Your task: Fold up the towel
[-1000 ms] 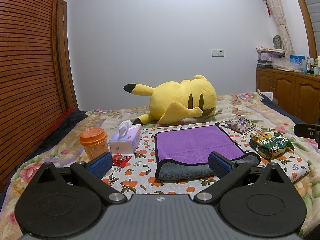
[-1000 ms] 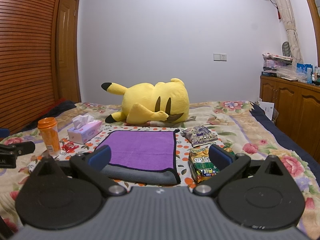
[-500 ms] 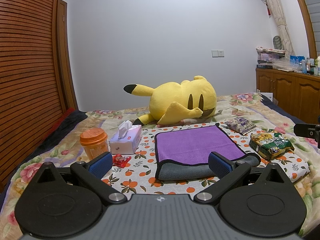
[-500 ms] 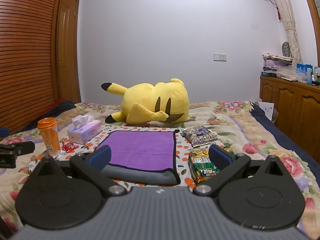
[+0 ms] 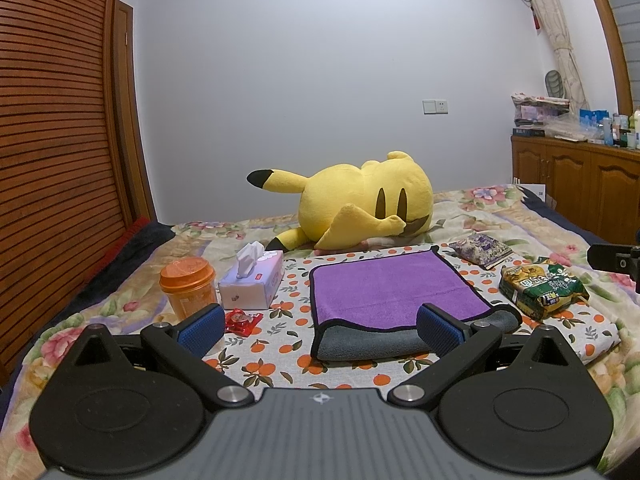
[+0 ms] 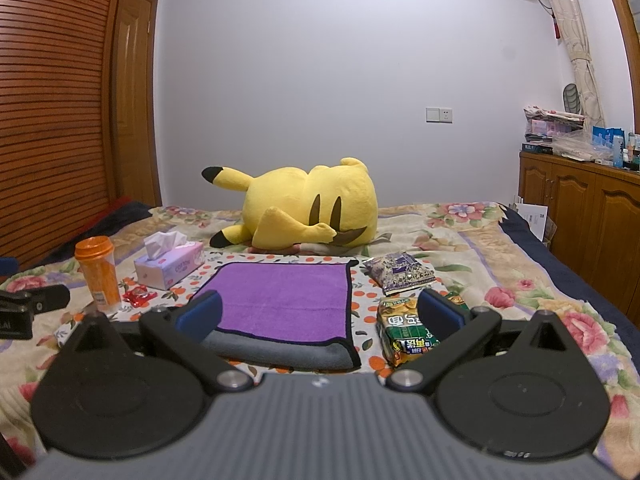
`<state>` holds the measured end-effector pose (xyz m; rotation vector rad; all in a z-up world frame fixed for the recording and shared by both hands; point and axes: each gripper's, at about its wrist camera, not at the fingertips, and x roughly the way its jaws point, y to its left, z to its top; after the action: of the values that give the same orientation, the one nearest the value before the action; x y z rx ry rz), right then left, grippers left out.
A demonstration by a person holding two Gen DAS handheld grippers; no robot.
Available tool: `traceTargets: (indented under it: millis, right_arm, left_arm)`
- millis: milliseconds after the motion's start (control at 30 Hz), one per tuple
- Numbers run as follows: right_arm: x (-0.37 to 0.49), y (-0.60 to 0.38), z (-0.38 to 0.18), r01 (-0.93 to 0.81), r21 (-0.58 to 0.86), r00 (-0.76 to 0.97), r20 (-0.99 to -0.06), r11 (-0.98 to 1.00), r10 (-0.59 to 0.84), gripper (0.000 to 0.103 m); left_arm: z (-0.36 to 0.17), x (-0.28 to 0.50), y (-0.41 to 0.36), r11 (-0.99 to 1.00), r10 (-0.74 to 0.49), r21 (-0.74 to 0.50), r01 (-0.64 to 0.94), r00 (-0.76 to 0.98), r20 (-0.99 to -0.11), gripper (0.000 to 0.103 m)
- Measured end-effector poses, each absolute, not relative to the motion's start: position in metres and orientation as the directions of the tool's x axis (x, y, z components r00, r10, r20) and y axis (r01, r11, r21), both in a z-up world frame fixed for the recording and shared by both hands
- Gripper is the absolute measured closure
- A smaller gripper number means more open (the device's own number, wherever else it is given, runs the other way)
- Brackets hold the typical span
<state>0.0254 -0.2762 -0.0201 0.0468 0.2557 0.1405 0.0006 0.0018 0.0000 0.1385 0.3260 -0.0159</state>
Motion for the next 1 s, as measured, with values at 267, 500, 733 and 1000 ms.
traceTargets:
  millis: [267,500,733,1000]
  right_arm:
    - [0.0258,-0.2771,-0.0201,-0.132,0.064,0.958,-0.247,0.989,0.144,0.000]
    - [0.0265,-0.2783,-0.0202,-0.132,0.064,0.958,-0.248,0.989,0.144,0.000]
    - [0.0265,-0.2783,-0.0202,-0.132,0.064,0.958,-0.248,0.989,0.144,0.000]
    - [0.0353,-0.2720,-0.0245,-0.142,0.050,0.948,-0.282,0.989,0.150,0.000]
  left_arm:
    - [0.0000,0.0006,0.0019,0.990,0.007,0.134,0.038,0.947,-0.320,0.000]
    - [-0.0002,0.0005,0.0015,0.990,0.007,0.134,0.038,0.948,-0.320,0.000]
    - [-0.0001,0.0005,0.0018,0.990,0.007,0.134,0.038,0.947,-0.320,0.000]
    - [0.0004,0.0085,0.0022,0.988,0.009,0.149,0.048,0.933,-0.359,0.000]
